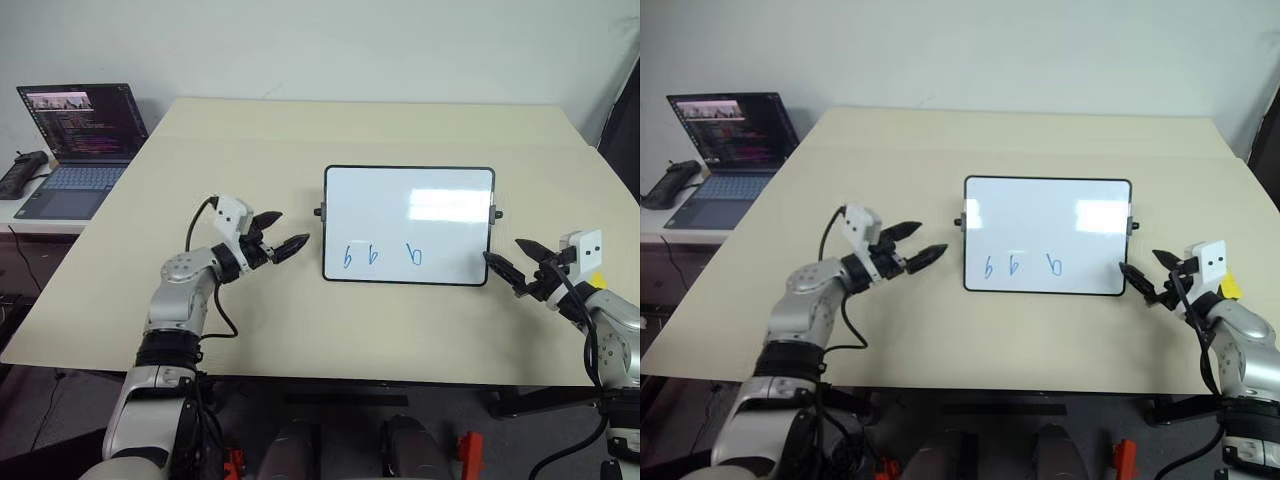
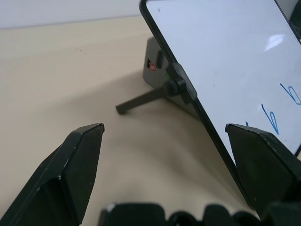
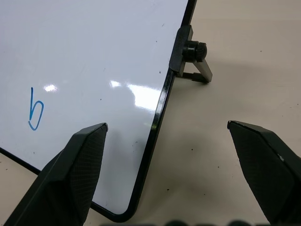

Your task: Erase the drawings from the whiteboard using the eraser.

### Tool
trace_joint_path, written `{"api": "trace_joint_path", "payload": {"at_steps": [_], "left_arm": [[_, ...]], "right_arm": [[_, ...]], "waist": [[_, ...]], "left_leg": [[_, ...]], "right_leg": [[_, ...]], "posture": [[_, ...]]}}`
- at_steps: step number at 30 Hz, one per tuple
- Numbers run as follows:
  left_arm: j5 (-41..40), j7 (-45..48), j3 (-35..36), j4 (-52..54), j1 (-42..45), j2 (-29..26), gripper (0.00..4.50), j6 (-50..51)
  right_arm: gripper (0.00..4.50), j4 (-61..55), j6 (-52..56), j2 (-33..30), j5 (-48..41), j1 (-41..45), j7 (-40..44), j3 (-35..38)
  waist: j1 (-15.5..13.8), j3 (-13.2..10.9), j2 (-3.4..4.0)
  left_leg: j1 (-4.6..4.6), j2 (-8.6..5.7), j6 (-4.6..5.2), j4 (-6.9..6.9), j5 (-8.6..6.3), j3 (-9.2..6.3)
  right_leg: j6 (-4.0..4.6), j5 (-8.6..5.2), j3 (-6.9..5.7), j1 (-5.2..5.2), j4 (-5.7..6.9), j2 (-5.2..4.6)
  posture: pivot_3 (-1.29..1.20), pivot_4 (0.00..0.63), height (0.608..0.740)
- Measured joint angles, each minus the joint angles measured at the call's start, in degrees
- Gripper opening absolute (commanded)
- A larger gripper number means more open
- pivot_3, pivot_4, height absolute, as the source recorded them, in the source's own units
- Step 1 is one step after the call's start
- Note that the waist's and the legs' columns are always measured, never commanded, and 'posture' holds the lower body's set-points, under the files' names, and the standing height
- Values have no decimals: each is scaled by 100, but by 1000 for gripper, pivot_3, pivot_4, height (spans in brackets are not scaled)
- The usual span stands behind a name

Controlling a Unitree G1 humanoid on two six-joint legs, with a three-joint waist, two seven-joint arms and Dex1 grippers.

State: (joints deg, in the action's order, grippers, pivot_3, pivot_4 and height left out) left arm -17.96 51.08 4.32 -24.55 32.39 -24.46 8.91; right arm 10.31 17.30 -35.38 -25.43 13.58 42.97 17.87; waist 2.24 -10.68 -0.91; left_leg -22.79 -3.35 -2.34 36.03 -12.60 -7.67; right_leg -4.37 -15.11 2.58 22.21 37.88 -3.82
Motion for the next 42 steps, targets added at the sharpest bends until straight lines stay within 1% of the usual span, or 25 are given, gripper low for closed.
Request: {"api": "trace_joint_path", "payload": {"at_steps": [9,16,20,24,27,31,35,38,42], "left_arm": [[-8,37,-1,208,-82,148,4500,94],[-98,231,58,284,-80,-98,4500,327],[-219,114,62,403,-102,65,4500,427],[-94,-165,45,386,-181,136,4500,321],[125,-395,35,171,-179,174,4500,42],[379,-632,35,-413,-179,212,4500,-375],[537,-814,17,-726,-175,411,4500,-760],[575,-827,-21,-842,-173,554,4500,-878],[584,-810,-36,-1014,-88,575,4500,-972]], "right_arm": [[4470,117,-18,-39,11,143,80,-3],[4470,89,-18,-268,-21,-73,97,244],[4470,31,15,-281,-44,-320,97,265],[4470,-22,49,-273,-45,-343,48,266],[4470,82,-85,-175,21,-332,-114,266],[4470,130,-302,148,176,-314,-628,291],[4470,131,-483,330,259,-349,-927,329],[4470,159,-530,411,279,-348,-992,327],[4470,356,-571,404,290,-262,-958,327]], "waist": [[-16,0,0],[-38,0,0],[-44,0,0],[-17,0,0],[-38,0,0],[-42,0,0],[-55,0,0],[-54,0,0],[-36,0,0]], "left_leg": [[0,-1,0,0,0,0],[-3,-2,0,0,0,-1],[-2,-2,0,0,0,0],[0,1,0,0,0,4],[0,-2,0,1,0,3],[-2,-3,0,1,0,1],[-3,-5,0,0,0,0],[-3,-6,0,0,0,1],[-1,-5,0,0,0,2]], "right_leg": [[0,0,-1,-1,0,0],[0,0,-2,-2,-5,-1],[0,0,-1,-2,-5,-2],[0,0,0,-1,-4,-1],[0,0,0,-3,-4,-2],[0,0,0,-1,-4,-2],[0,0,-1,-2,-8,-5],[-1,0,-1,-2,-7,-5],[0,0,-1,-1,-3,-3]], "posture": [[0,150,740],[0,150,740],[0,150,740],[0,150,740],[0,150,740],[0,150,740],[0,150,740],[0,150,740],[0,150,740]]}}
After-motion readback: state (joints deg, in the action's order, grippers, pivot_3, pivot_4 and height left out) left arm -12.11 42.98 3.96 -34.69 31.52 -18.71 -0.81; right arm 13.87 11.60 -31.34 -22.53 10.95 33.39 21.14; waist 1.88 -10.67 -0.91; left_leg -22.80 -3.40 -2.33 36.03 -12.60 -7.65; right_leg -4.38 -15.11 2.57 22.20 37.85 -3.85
